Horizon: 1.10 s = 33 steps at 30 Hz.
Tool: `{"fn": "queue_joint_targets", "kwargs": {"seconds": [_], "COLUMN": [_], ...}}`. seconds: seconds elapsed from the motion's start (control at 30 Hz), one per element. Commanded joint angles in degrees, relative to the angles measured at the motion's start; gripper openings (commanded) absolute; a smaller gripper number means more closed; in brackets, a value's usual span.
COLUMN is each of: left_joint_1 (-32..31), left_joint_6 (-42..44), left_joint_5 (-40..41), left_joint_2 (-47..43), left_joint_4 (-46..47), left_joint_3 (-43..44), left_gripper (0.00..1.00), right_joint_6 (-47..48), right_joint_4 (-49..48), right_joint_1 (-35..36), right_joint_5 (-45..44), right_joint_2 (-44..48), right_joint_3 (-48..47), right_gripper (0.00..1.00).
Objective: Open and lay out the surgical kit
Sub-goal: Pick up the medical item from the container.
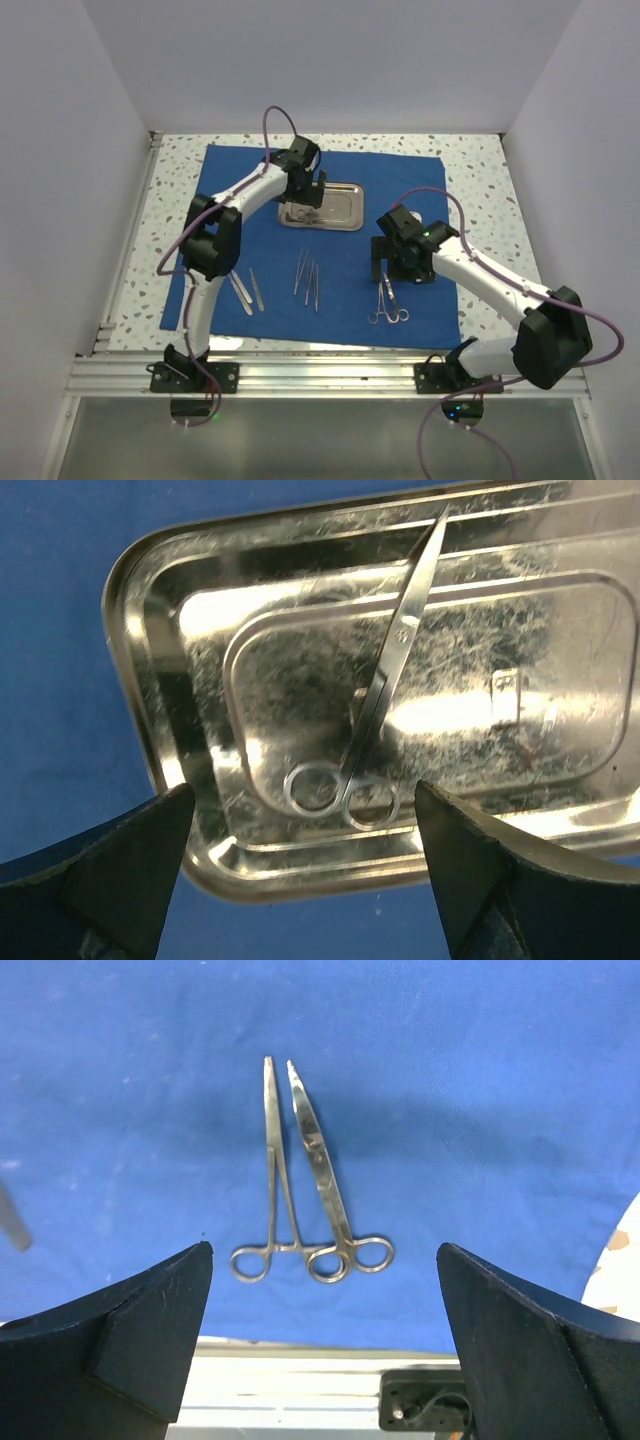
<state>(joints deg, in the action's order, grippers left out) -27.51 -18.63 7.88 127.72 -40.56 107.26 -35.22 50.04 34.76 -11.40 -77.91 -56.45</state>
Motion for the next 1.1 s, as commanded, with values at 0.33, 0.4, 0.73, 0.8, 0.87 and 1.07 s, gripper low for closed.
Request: {"fn": "queue_joint_targets", "kwargs": {"seconds": [0.33,0.4,0.73,0.8,0.87,1.07], "left_joint_1": [-3.25,-3.34,-2.99,-2.99,-3.08,-3.25], "left_joint_6": [-0.08,-0.96,-4.39,-4.13,-3.69,-0.88], "left_joint_5": [0.99,2.23,7.85,8.21,8.12,5.76], "left_joint_2": [15.53,16.76,22.13,22.31,22.05,21.69], "left_joint_4": [9.18,9.36,3.47,2.24,1.10,1.36], "left_joint_3": [17.62,18.77,21.95,20.97,20.18,15.26], "left_gripper": [0.95,0.95,0.73,0.63,0.58,0.26], "right_joint_6": [0.07,0.07,0.59,0.68,0.68,0.51], "right_joint_4": [9.90,10.95,11.57,11.22,11.04,10.69], "right_joint_1": [-0.05,-0.05,-0.05,-0.05,-0.05,-0.05], "right_joint_5": [1.20,1.03,0.24,0.24,-0.03,-0.29], "right_joint_2": [7.68,8.47,9.27,8.74,8.48,7.95], "right_joint_3": [-2.44,-2.00,-2.00,-2.18,-2.35,-2.70], "right_gripper": [0.97,0.97,0.97,0.97,0.98,0.98]}}
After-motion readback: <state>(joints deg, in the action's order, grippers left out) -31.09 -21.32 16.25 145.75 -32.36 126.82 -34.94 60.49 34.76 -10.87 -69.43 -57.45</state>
